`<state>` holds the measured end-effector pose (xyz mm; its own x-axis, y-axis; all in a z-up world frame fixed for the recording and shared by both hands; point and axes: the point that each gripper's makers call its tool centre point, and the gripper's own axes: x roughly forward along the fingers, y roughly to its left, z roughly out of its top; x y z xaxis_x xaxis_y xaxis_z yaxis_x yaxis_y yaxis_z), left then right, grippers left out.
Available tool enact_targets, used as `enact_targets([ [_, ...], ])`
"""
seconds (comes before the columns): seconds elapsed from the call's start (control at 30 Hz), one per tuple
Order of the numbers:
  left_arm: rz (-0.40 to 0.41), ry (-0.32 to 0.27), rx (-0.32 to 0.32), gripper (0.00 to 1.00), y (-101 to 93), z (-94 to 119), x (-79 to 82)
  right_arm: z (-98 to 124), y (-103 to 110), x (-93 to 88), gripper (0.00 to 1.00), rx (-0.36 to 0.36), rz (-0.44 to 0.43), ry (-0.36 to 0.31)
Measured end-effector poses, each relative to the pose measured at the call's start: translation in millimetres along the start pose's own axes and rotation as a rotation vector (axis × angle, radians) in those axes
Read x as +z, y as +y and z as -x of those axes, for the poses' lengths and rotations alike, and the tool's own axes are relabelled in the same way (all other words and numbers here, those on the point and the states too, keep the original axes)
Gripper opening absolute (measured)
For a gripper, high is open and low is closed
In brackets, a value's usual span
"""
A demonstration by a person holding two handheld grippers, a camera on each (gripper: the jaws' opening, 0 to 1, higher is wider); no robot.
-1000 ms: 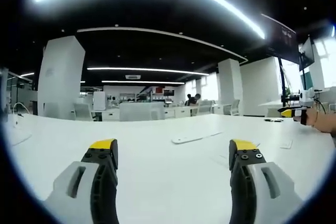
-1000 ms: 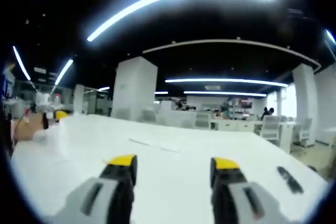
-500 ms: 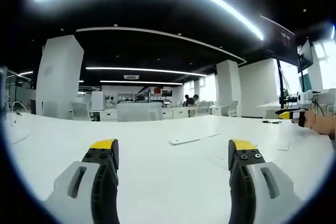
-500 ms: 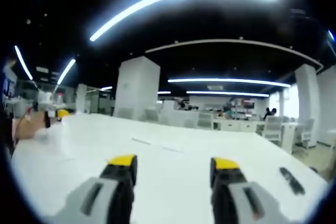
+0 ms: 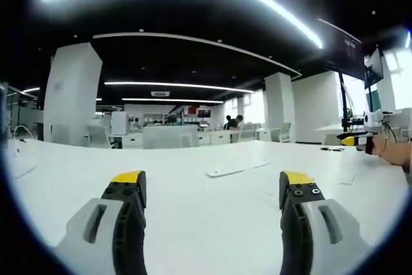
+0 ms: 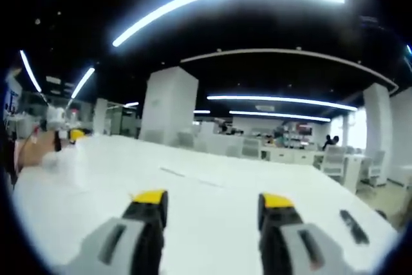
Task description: Locate the socket holder cover, grip the socket holder cover, clip it into the socket holder slot.
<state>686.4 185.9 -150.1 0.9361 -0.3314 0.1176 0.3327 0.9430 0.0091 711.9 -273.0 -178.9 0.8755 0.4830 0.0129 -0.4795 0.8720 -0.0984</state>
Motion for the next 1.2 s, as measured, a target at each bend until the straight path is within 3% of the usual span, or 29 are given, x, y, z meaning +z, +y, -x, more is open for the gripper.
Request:
enact_targets([
  [0.7, -0.026, 0.007, 0.015, 0.82, -0.2, 1.8, 1.5, 1.1, -3.7, 39.4, 0.59, 0.033, 0.001, -0.060],
  [1.2, -0.039, 0.032, 0.027, 0.82, 3.8, 1.0, -5.3, -8.1, 2.3, 47.6, 0.60, 0.062, 0.032, -0.037],
])
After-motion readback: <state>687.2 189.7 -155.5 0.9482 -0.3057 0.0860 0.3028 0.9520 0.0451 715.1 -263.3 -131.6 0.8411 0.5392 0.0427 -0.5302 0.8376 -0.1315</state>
